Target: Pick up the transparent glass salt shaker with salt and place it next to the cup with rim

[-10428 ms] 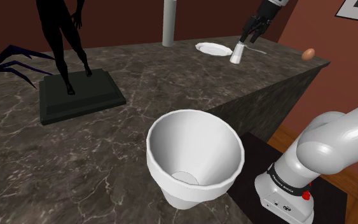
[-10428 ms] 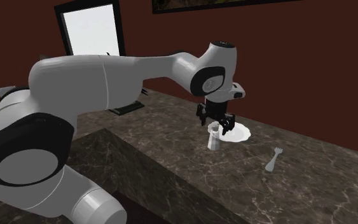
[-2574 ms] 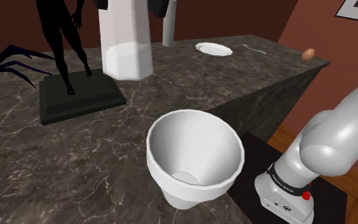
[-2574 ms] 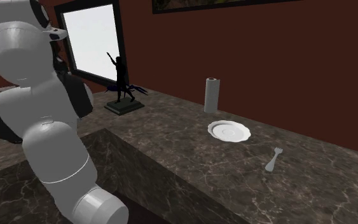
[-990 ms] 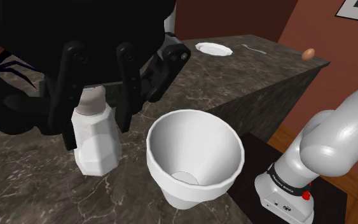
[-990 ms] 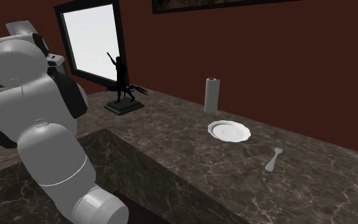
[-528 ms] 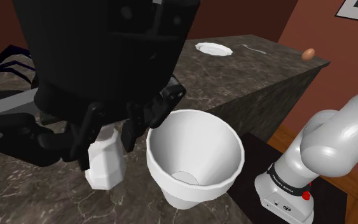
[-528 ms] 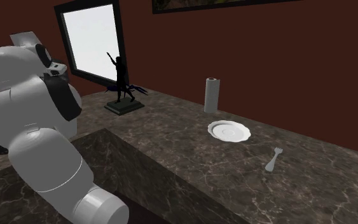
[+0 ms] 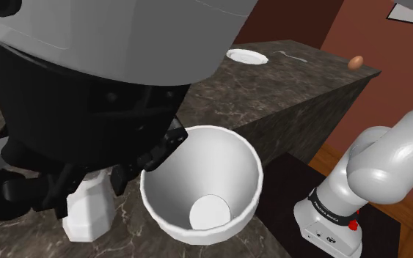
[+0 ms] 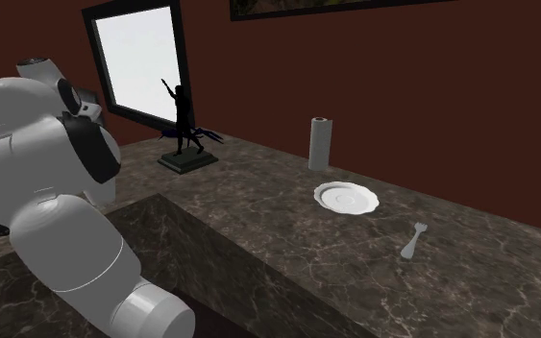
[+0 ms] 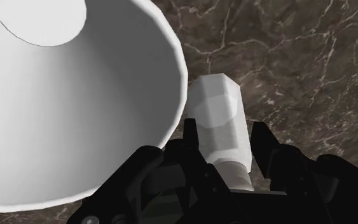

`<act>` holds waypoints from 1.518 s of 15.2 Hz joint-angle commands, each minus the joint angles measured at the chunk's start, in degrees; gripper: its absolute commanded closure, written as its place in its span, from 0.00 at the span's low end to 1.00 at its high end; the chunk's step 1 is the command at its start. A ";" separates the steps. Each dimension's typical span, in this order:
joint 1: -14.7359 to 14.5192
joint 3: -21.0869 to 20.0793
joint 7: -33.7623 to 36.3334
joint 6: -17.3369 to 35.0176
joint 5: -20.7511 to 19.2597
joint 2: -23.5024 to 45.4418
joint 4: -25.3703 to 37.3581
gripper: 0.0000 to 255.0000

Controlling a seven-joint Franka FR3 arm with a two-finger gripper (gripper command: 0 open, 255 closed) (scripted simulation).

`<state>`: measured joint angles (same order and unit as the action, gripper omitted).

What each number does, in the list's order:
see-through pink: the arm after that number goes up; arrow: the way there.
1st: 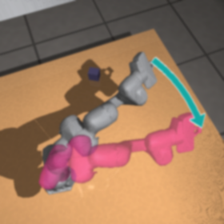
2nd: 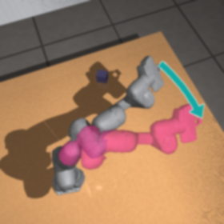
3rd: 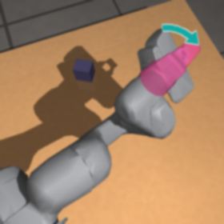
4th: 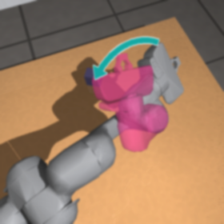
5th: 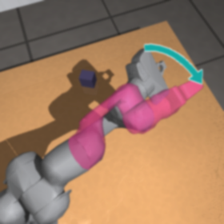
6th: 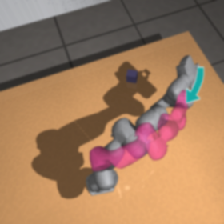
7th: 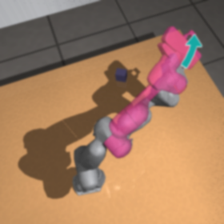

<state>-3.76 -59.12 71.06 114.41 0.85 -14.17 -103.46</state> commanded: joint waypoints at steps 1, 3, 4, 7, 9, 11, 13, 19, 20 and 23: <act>-0.63 0.81 -0.73 -4.23 1.08 -0.78 -3.26 1.00; -0.71 0.87 -0.69 -4.23 1.03 -0.75 -3.26 1.00; -0.76 0.91 -0.68 -4.23 1.01 -0.73 -3.26 1.00; -0.91 1.02 -0.62 -4.23 0.93 -0.67 -3.26 1.00; -0.98 1.07 -0.59 -4.23 0.89 -0.64 -3.26 1.00; -0.13 -0.91 1.08 -5.62 -0.79 0.93 -0.80 0.00; 0.27 -1.72 1.75 -5.01 -1.55 1.65 -0.95 0.00; -1.81 2.44 -1.07 -11.39 1.57 -1.60 3.18 0.00; -1.83 2.46 -1.06 -11.39 1.56 -1.59 3.18 0.00; -1.83 2.46 -1.06 -11.39 1.56 -1.60 3.18 0.00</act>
<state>-5.58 -56.70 70.03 103.34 2.38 -15.77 -100.42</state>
